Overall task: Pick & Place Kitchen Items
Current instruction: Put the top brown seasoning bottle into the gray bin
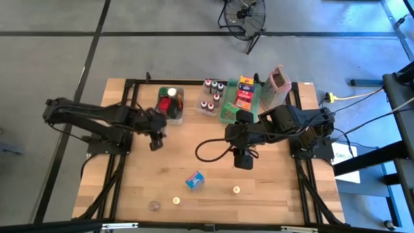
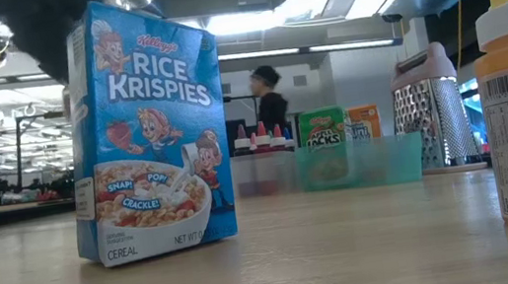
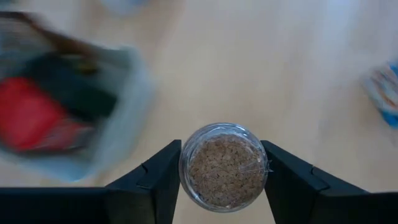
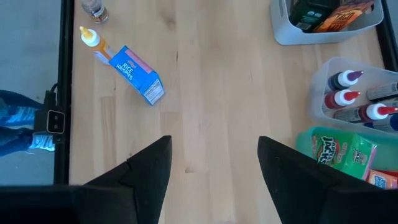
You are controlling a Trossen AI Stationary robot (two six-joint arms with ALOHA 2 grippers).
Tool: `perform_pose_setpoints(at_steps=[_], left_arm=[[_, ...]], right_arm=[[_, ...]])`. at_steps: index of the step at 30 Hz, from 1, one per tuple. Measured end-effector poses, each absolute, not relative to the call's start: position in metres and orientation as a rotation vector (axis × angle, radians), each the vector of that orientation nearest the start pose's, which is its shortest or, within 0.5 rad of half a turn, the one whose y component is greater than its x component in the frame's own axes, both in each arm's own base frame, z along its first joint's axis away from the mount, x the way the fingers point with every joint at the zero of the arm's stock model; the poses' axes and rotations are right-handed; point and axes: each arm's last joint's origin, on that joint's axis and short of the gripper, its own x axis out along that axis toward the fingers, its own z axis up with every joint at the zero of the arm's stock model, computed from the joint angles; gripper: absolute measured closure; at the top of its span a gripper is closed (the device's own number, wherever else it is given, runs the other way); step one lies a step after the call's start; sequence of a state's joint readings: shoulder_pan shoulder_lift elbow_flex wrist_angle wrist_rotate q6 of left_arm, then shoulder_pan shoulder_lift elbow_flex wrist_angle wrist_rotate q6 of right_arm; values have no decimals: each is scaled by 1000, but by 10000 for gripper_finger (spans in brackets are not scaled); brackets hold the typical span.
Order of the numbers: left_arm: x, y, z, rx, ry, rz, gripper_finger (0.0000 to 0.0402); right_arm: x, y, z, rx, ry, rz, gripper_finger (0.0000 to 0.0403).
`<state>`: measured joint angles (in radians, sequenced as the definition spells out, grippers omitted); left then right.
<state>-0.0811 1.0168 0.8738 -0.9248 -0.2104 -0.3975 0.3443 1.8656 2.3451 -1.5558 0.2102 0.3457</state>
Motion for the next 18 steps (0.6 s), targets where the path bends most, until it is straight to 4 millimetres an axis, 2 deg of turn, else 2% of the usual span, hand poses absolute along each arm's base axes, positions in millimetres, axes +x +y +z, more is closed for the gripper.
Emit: perform_pose_setpoints(at_steps=[3,6,11,14,18], left_arm=[[172,3,279,-209,989,467,217],[165,16,281,-242,985,586,217],[159,41,275,-458,879,908,217],[161,52,269,-498,848,948,217],[166,58,260,-592,787,912,217]], right_arm=[[315,106,438,5,1032,-57,162],[315,107,438,5,1032,-56,162],[314,110,438,-17,1022,-70,162],[313,112,438,-29,1017,-75,162],[312,113,438,-31,1021,-73,162]])
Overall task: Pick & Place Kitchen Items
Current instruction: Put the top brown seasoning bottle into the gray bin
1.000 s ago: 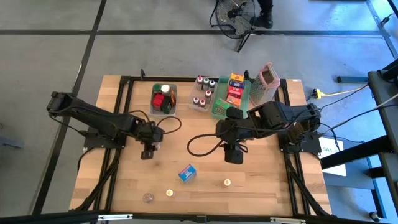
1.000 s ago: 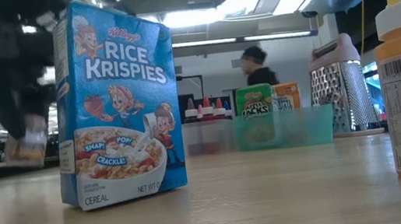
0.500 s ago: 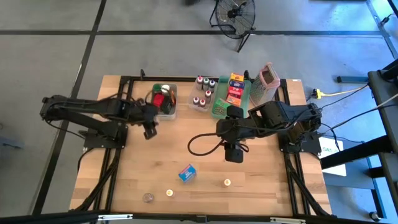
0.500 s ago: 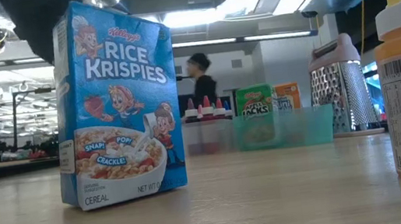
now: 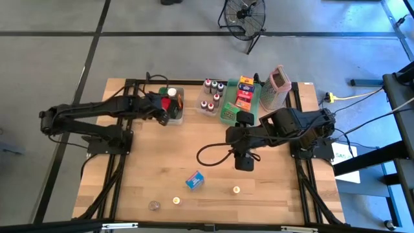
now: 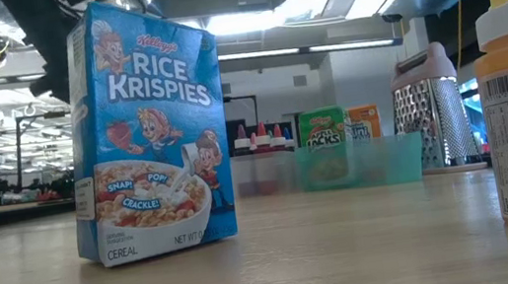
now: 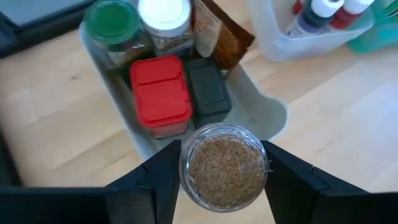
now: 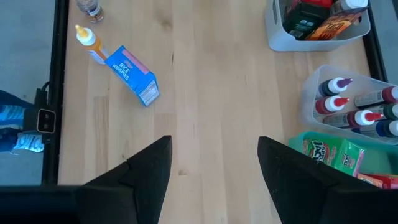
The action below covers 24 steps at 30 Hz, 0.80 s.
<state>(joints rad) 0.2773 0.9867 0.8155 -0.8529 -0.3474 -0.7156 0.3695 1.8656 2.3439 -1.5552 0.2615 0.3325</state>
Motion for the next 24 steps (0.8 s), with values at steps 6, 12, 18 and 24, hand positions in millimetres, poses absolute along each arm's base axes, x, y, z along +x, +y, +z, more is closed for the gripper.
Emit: perform_pose_setpoints(at_steps=[6,12,18,24], left_arm=[[167,60,242,-630,760,965,217],[165,60,224,-650,743,1040,217],[168,62,214,-675,706,1049,217],[166,61,199,-726,680,1087,217]], right_arm=[[314,114,432,-39,1041,-77,162],[314,114,432,-40,1043,-76,162],[314,114,432,-49,1047,-73,162],[314,114,431,-64,1052,-72,162]])
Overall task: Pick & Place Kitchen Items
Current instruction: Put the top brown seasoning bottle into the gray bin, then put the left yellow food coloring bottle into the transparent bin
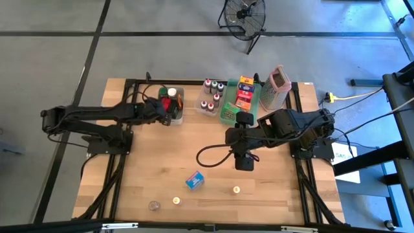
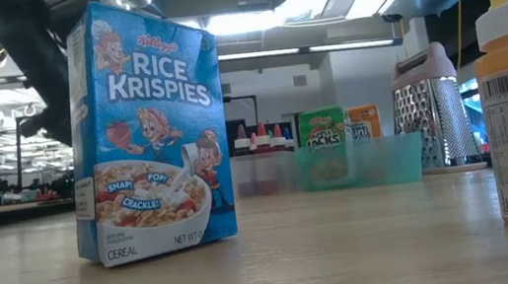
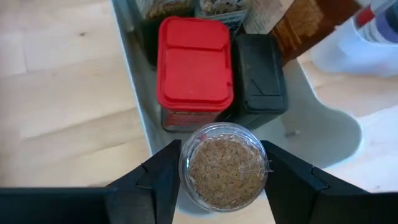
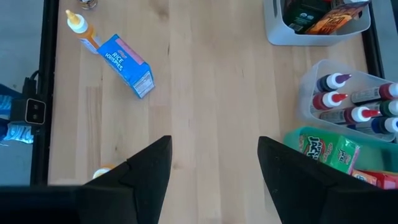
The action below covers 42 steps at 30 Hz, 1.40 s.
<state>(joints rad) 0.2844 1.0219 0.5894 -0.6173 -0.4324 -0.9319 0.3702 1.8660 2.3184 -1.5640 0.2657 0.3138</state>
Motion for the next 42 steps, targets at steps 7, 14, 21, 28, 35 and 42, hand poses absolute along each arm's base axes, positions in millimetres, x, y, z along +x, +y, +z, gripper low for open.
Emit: perform_pose_setpoints(at_steps=[7,14,21,28,35,42], left_arm=[[163,60,183,-798,640,1102,215],[165,60,183,-780,634,1068,173],[166,60,183,-755,648,1048,171],[166,60,187,-715,656,1016,168],[171,60,239,-525,573,832,169],[162,51,299,-407,427,601,169]], right_arm=[[313,113,431,-67,1059,-74,162],[313,113,431,-68,1058,-76,162],[313,113,431,-63,1058,-79,162],[313,113,431,-51,1053,-85,162],[314,113,432,-46,1047,-86,162],[314,113,432,-45,1047,-87,162]])
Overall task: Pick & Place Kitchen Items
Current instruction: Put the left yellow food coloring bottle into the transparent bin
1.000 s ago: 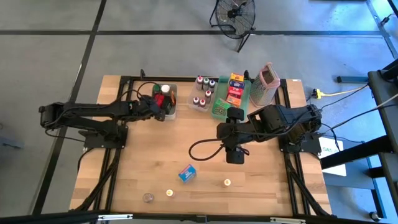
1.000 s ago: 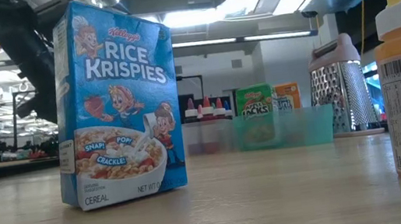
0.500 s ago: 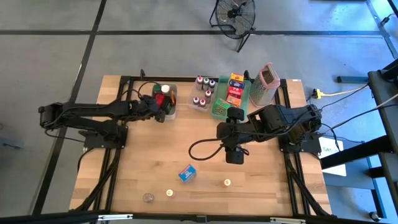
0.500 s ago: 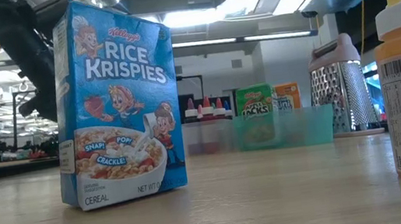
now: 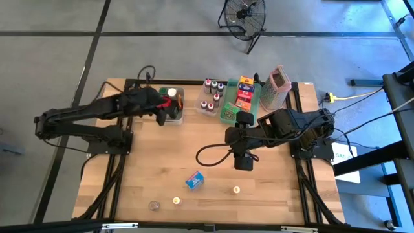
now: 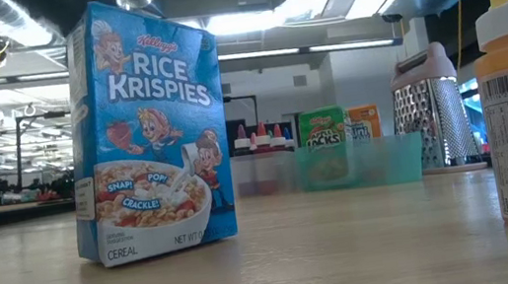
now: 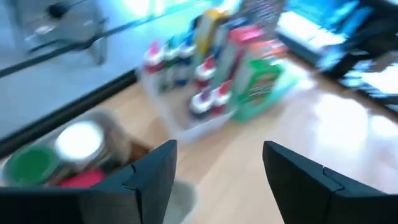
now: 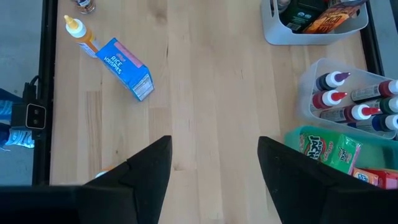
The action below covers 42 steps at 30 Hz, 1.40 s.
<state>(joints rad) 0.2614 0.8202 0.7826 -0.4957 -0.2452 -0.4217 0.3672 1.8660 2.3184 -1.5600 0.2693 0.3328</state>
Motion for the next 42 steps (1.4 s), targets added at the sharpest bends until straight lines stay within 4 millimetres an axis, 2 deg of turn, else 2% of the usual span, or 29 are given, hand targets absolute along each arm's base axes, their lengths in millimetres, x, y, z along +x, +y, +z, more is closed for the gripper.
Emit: perform_pose_setpoints(at_steps=[5,10,13,30,34,42], left_arm=[[152,39,320,-378,369,387,170],[149,24,324,-372,376,160,168],[150,16,324,-368,389,87,168],[151,-14,327,-365,396,-96,163],[156,-19,328,-431,379,-85,142],[183,-36,329,-486,320,-183,81]], right_arm=[[314,113,432,-45,1046,-87,162],[315,113,432,-43,1039,-86,162],[316,113,432,-43,1031,-82,162],[316,119,433,-39,1010,-56,162],[315,121,434,-40,1007,-46,162],[312,128,433,-53,1012,-26,162]])
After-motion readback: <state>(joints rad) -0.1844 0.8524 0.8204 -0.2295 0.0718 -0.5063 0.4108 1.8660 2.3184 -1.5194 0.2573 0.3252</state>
